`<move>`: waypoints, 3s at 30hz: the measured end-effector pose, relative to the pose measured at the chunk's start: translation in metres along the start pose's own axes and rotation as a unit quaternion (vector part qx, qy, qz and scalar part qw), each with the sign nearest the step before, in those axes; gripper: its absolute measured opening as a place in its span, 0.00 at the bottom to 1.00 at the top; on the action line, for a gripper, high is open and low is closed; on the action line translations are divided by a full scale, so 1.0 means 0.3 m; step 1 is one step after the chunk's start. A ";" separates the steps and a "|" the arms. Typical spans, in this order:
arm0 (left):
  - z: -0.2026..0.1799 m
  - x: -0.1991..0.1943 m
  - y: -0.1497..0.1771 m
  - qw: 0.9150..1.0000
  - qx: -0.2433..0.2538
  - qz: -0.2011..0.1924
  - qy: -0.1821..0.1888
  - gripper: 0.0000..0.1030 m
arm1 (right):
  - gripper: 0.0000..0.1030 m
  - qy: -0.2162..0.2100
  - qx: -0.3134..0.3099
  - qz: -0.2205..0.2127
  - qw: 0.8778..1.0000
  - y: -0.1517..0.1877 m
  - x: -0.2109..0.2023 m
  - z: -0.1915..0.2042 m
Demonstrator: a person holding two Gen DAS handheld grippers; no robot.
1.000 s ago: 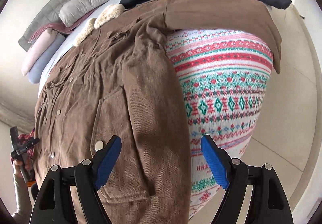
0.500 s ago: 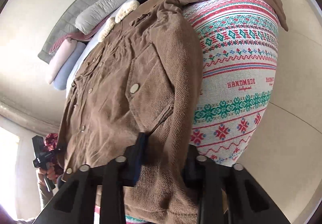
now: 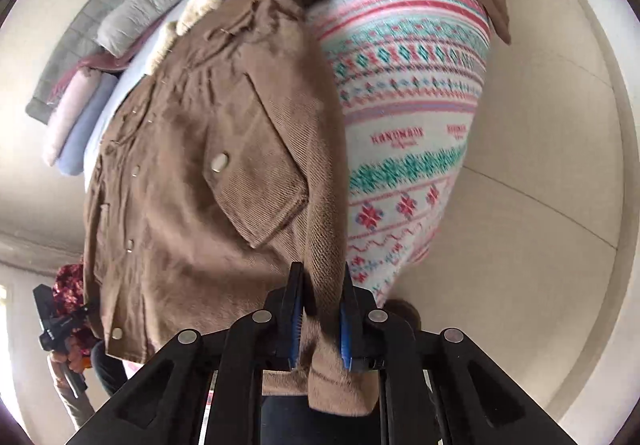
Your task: Fold large clothes
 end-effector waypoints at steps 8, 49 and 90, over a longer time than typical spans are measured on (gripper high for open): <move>-0.049 -0.249 -0.076 0.994 0.030 -0.107 -0.022 0.73 | 0.56 0.077 -0.059 -0.085 0.992 -0.087 -0.205 0.116; 0.221 0.013 -0.612 0.977 -0.159 -0.123 -0.069 0.83 | 0.88 0.068 -0.212 -0.125 0.967 -0.536 0.568 0.700; -0.365 -0.203 -1.009 0.917 0.095 -0.379 -0.086 0.09 | 0.88 -0.013 -0.161 -0.141 0.977 -0.559 0.467 0.692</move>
Point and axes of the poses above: each gripper's, at about its wrist camera, not at the fingertips, and x roughly the way its jaws point, z to its left, y to its underside, the point moved 1 cm from there along x, roughly the way its jaws point, and after that the axes turned 3 degrees about -y, right-handed, at the moved point
